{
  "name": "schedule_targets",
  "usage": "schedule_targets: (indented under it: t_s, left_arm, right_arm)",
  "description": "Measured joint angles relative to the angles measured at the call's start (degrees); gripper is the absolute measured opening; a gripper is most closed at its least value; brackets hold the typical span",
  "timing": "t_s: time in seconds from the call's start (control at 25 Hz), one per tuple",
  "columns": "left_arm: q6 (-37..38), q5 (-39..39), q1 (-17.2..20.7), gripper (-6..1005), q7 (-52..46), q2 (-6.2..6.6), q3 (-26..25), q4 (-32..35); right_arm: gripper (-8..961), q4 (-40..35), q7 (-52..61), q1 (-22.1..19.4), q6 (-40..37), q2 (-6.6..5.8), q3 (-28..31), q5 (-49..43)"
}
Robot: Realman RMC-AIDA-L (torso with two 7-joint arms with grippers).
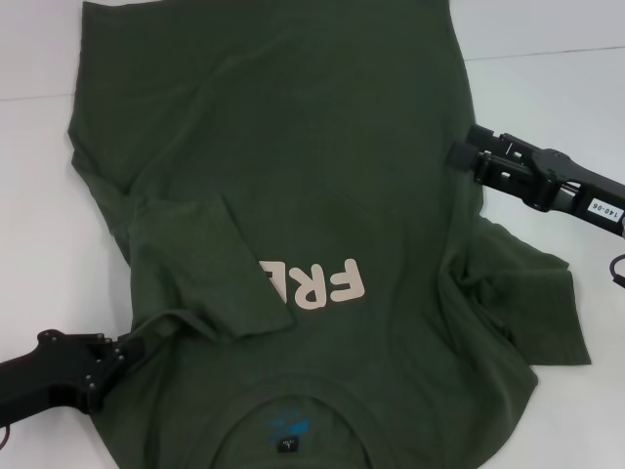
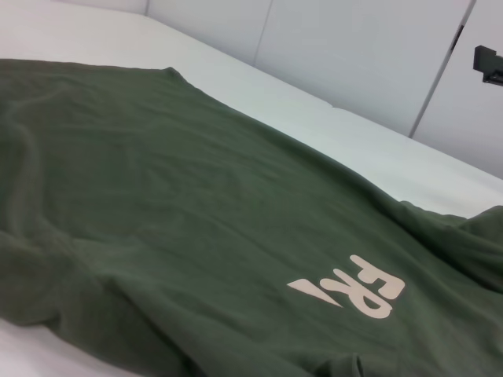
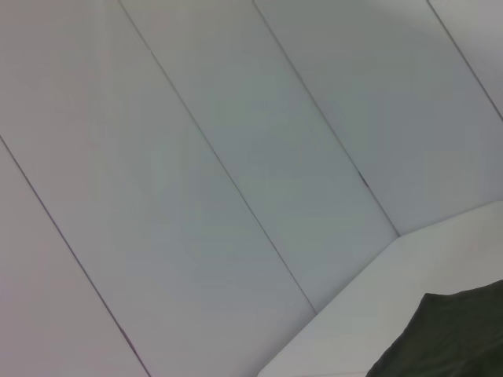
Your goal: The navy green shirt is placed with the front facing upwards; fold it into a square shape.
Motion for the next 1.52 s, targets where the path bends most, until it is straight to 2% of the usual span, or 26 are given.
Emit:
schedule_targets:
  t_s: [0.2,0.56,0.88,1.2,1.4,1.52]
  left_arm:
    - [2.1,0.0,-0.4,-1,-0.1,0.01,0.0,0.0]
    - [7.4,0.1,-0.6,0,-0.2,0.07,0.0,-0.3]
    - [4.2,0.6,-0.8,0,0.1,-0.15,3.2,-2.8]
    - [1.1,-0.1,-0.8,1,0.1,-0.15,1.6,-3.3]
    - [-2.0,-2.7,-0.6,109,0.2,-0.1,-1.5,-3.4]
    - [-3.7,-4.0,-0.4,220,0.5,-0.07,-2.7,-3.5]
  right_arm:
    - [868,0.0,-0.1,0.0,0.0,0.06,0.0,0.0]
    - [816,0.0,-0.1,-0.1,0.3,0.13,0.0,0.0]
    - [816,0.0,-0.1,-0.1,-0.1,0.18,-0.2,0.0]
    - [816,0.0,-0.1,-0.1,-0.1,0.28,-0.4,0.0]
    - [817,0.1,-0.1,-0.1,-0.1,0.37,-0.4,0.0]
    - [817,0.1,-0.1,-0.1,-0.1,0.36,-0.4,0.0]
